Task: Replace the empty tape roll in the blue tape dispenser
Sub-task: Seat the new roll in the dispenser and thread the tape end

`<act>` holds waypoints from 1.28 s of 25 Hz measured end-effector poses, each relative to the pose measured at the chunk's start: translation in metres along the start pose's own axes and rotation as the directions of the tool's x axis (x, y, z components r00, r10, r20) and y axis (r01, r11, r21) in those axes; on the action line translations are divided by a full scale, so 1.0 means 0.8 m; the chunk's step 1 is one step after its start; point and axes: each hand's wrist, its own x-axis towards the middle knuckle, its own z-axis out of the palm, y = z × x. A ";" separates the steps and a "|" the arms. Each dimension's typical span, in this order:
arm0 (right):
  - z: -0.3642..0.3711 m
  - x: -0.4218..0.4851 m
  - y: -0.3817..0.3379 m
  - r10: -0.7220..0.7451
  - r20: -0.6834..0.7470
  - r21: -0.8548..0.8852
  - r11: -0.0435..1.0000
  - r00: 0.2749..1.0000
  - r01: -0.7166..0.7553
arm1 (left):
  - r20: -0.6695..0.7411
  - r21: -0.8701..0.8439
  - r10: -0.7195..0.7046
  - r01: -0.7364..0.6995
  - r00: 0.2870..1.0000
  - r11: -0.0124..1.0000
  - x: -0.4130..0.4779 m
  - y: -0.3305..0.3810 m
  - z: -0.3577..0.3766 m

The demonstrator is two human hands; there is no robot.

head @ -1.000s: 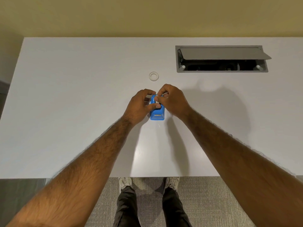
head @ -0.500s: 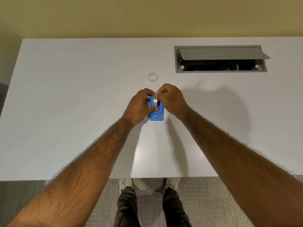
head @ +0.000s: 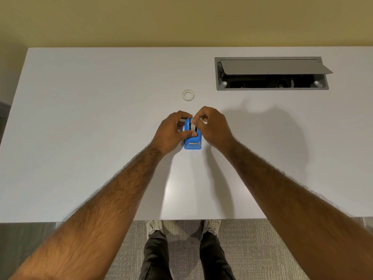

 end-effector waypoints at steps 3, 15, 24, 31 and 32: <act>-0.002 0.003 0.002 -0.114 -0.017 -0.122 0.986 0.993 0.111 | -0.002 0.006 0.001 -0.001 1.000 1.000 0.002 0.000 -0.001; -0.009 0.004 0.001 -0.233 0.049 -0.293 0.926 0.971 0.236 | 0.019 -0.025 -0.002 0.003 1.000 1.000 -0.001 -0.002 -0.001; -0.006 0.013 -0.005 -0.213 0.047 -0.284 0.934 0.976 0.218 | -0.004 -0.022 -0.016 0.016 1.000 1.000 0.000 -0.005 0.001; -0.008 0.013 -0.003 -0.203 0.065 -0.279 0.936 0.977 0.213 | -0.022 -0.022 0.005 -0.005 1.000 1.000 -0.002 -0.009 0.004; -0.009 0.011 -0.002 -0.203 0.073 -0.272 0.938 0.976 0.215 | -0.026 -0.025 0.007 -0.008 1.000 1.000 -0.002 -0.010 0.004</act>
